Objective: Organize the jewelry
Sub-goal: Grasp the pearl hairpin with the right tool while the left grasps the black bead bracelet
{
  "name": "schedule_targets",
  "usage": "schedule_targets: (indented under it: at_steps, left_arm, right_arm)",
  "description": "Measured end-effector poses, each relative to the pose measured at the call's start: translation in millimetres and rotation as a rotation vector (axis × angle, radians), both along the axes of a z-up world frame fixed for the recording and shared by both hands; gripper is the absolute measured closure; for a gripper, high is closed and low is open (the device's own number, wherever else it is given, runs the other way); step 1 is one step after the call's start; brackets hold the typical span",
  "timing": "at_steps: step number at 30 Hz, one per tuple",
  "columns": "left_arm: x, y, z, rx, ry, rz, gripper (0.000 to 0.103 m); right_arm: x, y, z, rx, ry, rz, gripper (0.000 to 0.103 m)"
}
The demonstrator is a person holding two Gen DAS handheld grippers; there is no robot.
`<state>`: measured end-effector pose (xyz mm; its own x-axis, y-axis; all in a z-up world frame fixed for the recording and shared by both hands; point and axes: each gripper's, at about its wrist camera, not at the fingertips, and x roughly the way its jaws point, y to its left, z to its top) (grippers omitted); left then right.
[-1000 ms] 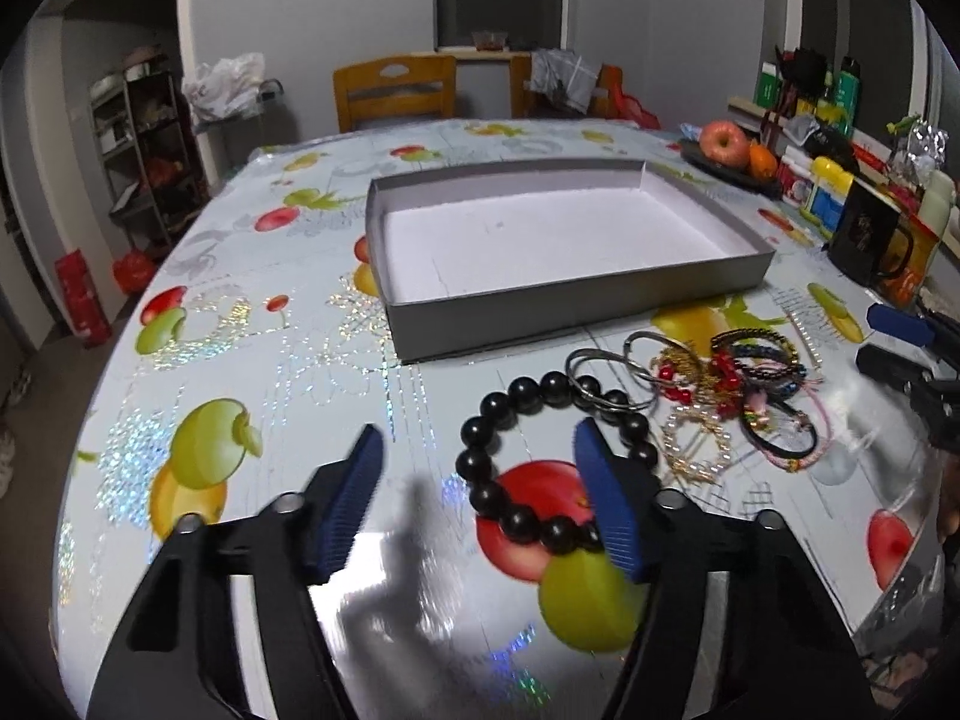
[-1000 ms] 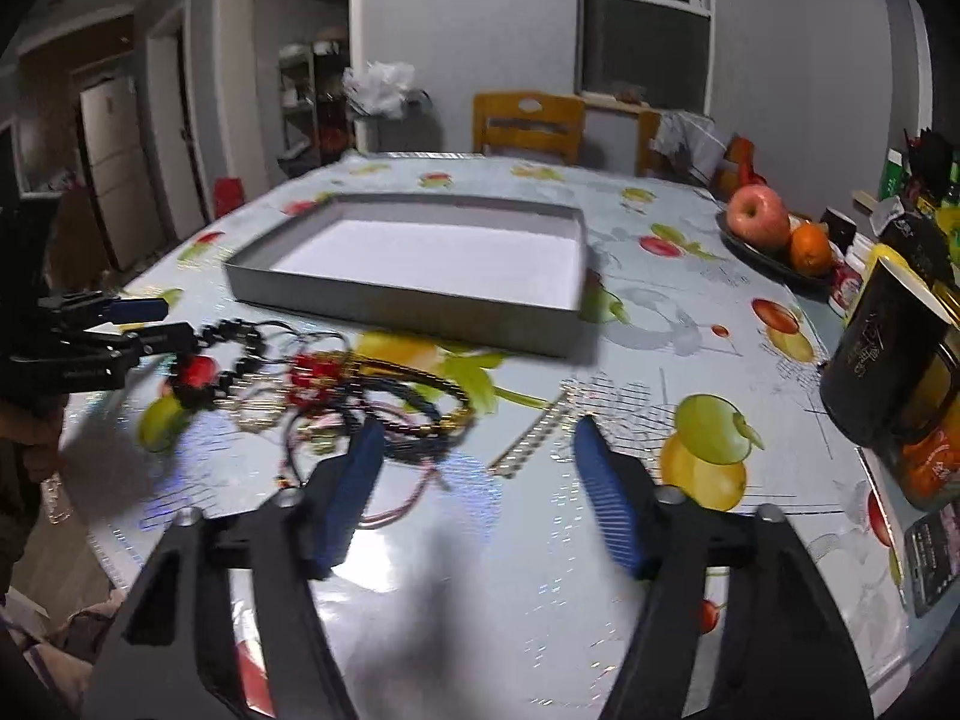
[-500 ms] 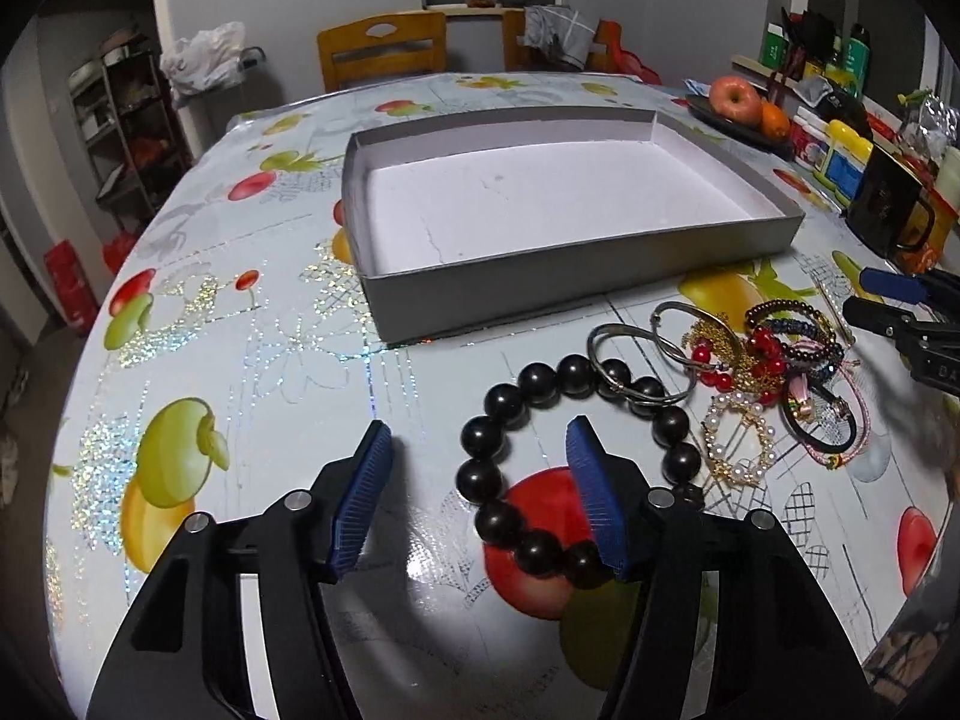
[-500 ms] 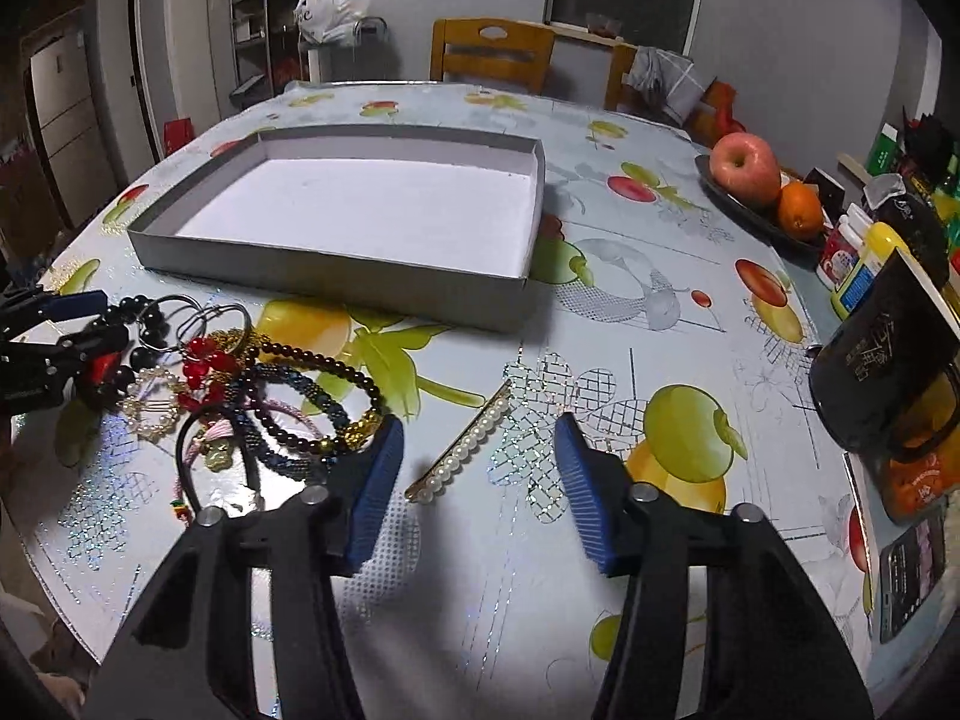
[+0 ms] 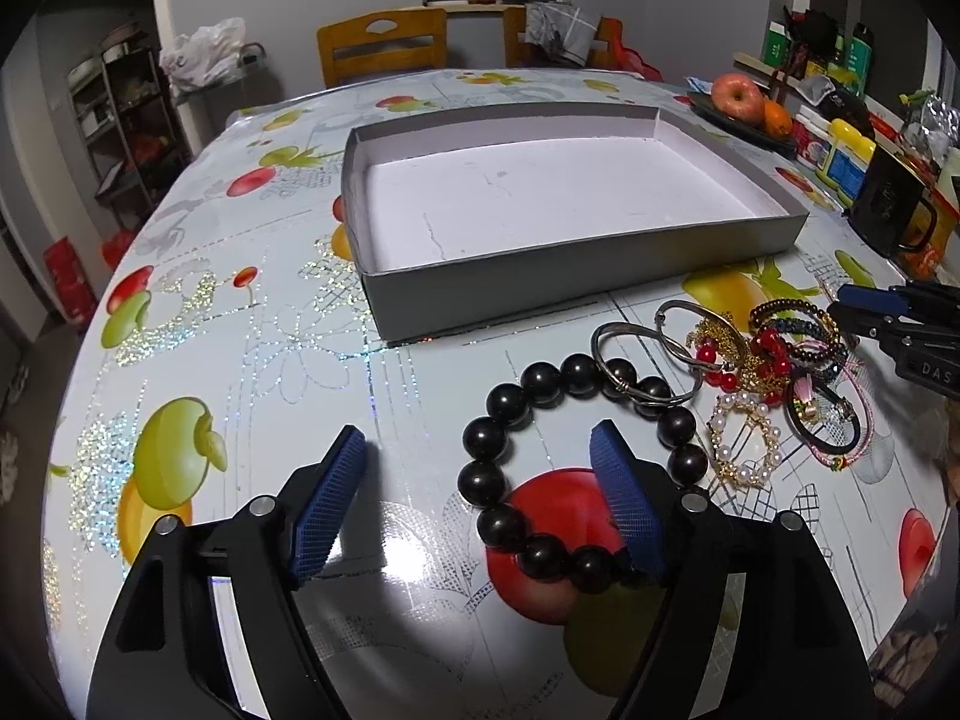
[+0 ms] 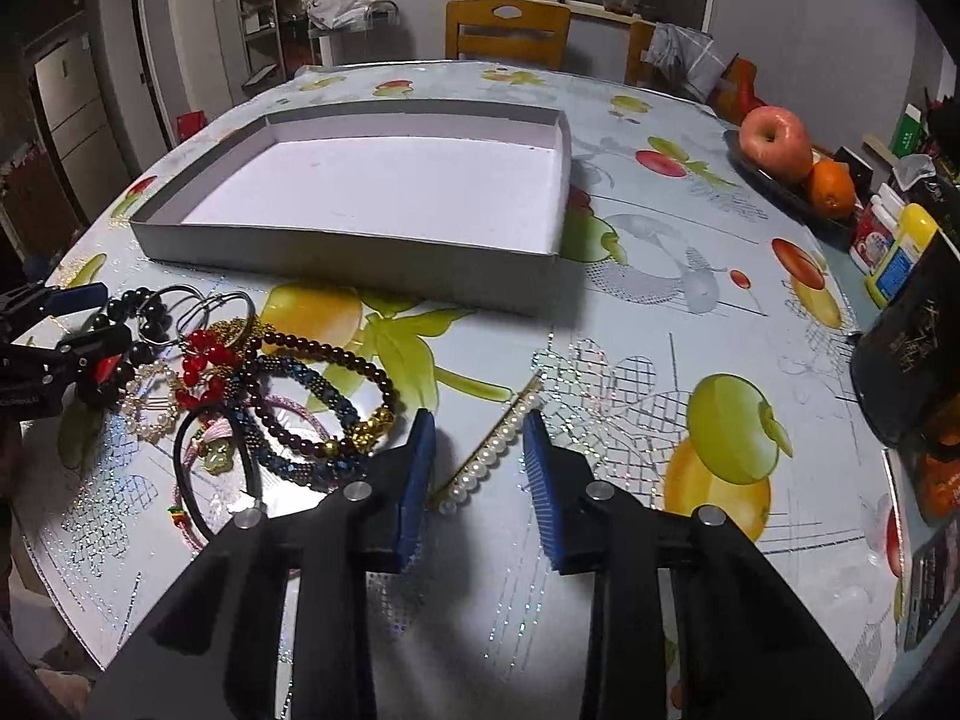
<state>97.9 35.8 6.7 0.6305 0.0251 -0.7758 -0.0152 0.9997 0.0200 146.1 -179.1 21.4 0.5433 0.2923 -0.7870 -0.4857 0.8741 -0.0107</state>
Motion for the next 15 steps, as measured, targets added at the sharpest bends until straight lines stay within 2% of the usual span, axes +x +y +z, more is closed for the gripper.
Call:
schedule_targets:
  at_steps: [5,9,12,15]
  left_arm:
    - [-3,-3,2,0.008,-0.024,-0.015,0.055]
    - [-7,-4,2,0.019,-0.037,-0.014,0.088]
    - [-11,1,3,-0.021,-0.043,-0.019,0.088]
    - [-15,11,7,-0.100,-0.046,-0.026,0.088]
  right_arm:
    - [-5,0,0,0.018,-0.009,0.021,0.091]
    - [-8,-1,0,0.023,-0.016,0.027,0.095]
    - [-11,-3,0,0.025,-0.020,0.025,0.095]
    - [-14,-5,3,0.030,-0.031,0.025,0.095]
